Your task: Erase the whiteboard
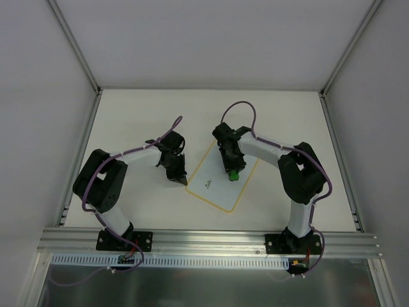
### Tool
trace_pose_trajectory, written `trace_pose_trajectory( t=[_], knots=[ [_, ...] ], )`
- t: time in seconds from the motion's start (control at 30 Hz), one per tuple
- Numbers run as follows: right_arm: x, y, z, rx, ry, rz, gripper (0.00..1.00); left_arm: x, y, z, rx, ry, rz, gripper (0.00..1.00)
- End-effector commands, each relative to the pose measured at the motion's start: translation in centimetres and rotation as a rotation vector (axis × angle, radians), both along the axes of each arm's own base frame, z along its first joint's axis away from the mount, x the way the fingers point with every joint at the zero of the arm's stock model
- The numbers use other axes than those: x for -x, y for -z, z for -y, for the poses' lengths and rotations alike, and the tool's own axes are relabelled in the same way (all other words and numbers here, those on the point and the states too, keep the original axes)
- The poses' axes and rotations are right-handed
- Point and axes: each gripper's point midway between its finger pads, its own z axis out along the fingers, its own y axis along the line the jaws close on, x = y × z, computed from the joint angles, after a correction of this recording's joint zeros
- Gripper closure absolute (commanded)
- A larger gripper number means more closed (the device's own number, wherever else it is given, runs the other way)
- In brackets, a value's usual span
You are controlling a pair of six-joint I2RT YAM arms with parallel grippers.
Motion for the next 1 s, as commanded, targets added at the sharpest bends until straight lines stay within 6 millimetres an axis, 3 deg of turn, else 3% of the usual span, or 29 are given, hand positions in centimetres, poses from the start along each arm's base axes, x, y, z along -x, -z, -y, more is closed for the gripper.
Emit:
trace_pose_trajectory(
  t=[0.0,0.13,0.27,0.5,0.8,0.97],
  knots=[
    [-1.0,-0.7,0.9,0.072,0.032,0.031,1.00,0.1,1.3,-1.5,-0.082,-0.013,0.002,1.00],
    [-1.4,-0.4,-1.7,0.046,-0.002,0.027,1.00,-0.2,1.2,-1.3,-0.076,-0.011,0.006,1.00],
    [-0.4,1.1,-4.0,0.041,-0.068,-0.011,1.00,-0.4,1.1,-1.1,-0.071,-0.016,0.004,1.00],
    [3.9,2.8,-7.6,0.001,-0.222,-0.088,1.00,-0.5,1.4,-0.9,-0.070,-0.023,-0.006,1.00],
    [8.1,3.6,-9.3,-0.018,-0.306,-0.141,1.00,-0.7,1.7,-0.9,-0.080,-0.050,-0.011,1.00],
    [9.0,3.9,-7.6,0.018,-0.279,-0.148,1.00,-0.9,1.7,-1.2,-0.089,-0.073,-0.007,1.00]
  ],
)
